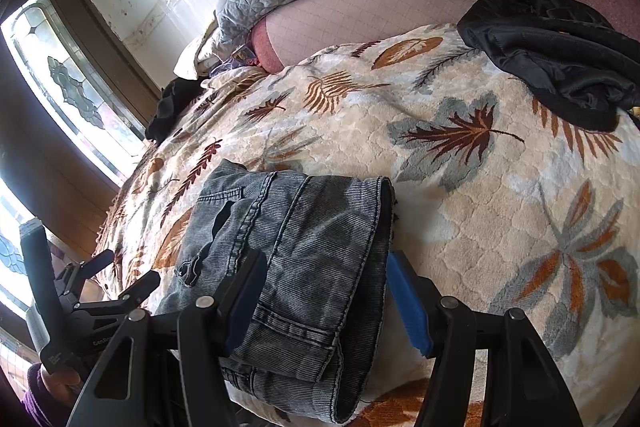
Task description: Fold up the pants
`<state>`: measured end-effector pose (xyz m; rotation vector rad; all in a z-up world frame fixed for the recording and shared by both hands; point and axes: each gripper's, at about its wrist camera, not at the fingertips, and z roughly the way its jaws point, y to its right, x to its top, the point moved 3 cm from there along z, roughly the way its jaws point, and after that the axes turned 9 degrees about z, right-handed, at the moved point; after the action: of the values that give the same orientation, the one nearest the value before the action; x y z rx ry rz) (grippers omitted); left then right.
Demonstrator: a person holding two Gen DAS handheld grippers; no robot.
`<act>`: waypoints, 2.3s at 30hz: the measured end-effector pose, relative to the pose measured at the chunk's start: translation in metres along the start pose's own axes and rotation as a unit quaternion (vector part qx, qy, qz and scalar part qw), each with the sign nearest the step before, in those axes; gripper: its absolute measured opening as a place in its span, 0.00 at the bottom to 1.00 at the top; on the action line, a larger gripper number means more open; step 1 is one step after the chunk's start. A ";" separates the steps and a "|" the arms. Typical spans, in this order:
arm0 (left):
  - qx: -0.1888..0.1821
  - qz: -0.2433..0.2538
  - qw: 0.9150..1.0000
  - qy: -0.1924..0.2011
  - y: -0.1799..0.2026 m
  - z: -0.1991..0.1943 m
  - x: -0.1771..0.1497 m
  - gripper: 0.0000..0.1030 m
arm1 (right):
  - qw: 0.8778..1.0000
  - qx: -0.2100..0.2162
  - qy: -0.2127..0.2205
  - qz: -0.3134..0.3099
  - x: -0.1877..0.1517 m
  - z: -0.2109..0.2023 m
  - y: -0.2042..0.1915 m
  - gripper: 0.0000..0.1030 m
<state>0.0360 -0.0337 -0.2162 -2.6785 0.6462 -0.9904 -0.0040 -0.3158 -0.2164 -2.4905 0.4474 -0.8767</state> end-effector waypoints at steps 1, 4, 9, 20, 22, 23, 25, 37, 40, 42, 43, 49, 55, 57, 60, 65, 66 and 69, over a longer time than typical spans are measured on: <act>0.000 0.000 1.000 0.000 0.000 0.000 0.000 1.00 | 1.000 0.000 0.000 0.000 0.000 0.000 0.000 0.64; 0.000 0.000 1.000 -0.002 0.000 0.001 -0.001 1.00 | 1.000 0.000 0.000 0.000 0.000 0.000 0.000 0.64; 0.000 0.001 1.000 -0.002 0.001 0.002 -0.001 1.00 | 1.000 0.000 0.000 0.000 0.000 0.000 0.000 0.64; -0.001 0.002 1.000 -0.005 0.001 0.003 -0.001 1.00 | 1.000 -0.004 -0.005 -0.005 -0.002 0.004 0.000 0.64; -0.001 0.002 1.000 -0.005 0.001 0.004 -0.001 1.00 | 1.000 -0.005 -0.007 -0.007 -0.003 0.005 0.000 0.64; -0.001 0.002 1.000 -0.006 0.001 0.005 -0.001 1.00 | 1.000 -0.005 -0.008 -0.008 -0.003 0.006 -0.001 0.64; -0.001 0.002 1.000 -0.006 0.001 0.005 -0.001 1.00 | 1.000 -0.006 -0.008 -0.011 -0.003 0.006 -0.002 0.64; -0.001 0.007 1.000 -0.009 0.003 0.008 -0.001 1.00 | 1.000 -0.011 -0.013 -0.024 -0.005 0.010 -0.006 0.64; -0.003 0.007 1.000 -0.012 0.003 0.011 -0.002 1.00 | 1.000 -0.010 -0.014 -0.025 -0.006 0.012 -0.006 0.64; -0.003 0.010 1.000 -0.017 0.005 0.013 -0.003 1.00 | 0.999 -0.008 -0.015 -0.029 -0.007 0.013 -0.008 0.64; -0.004 0.011 1.000 -0.019 0.006 0.015 -0.005 1.00 | 0.999 -0.005 -0.018 -0.031 -0.009 0.014 -0.009 0.64; -0.014 0.013 0.999 -0.041 0.012 0.027 -0.013 1.00 | 0.998 -0.009 -0.040 -0.057 -0.019 0.029 -0.017 0.64; -0.025 0.010 0.998 -0.050 0.013 0.034 -0.016 1.00 | 0.992 -0.047 -0.103 -0.058 -0.033 0.059 -0.007 0.64; -0.027 0.003 0.998 -0.050 0.012 0.034 -0.017 1.00 | 0.993 -0.038 -0.105 -0.043 -0.030 0.058 -0.004 0.64; -0.019 0.005 0.999 -0.048 0.010 0.030 -0.015 1.00 | 0.994 -0.034 -0.101 -0.034 -0.027 0.053 -0.002 0.64; -0.005 -0.004 0.999 -0.034 -0.001 0.020 -0.010 1.00 | 0.996 -0.023 -0.080 -0.026 -0.020 0.043 -0.002 0.64; -0.004 -0.007 0.999 -0.033 -0.004 0.020 -0.009 1.00 | 0.997 -0.018 -0.079 -0.019 -0.018 0.042 -0.002 0.64; 0.001 -0.016 0.999 -0.030 -0.015 0.019 -0.006 1.00 | 0.997 -0.011 -0.075 0.006 -0.013 0.040 0.005 0.64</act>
<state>0.0493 -0.0170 -0.2287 -2.7133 0.5905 -0.9152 0.0112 -0.3018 -0.2529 -2.5493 0.4219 -0.6782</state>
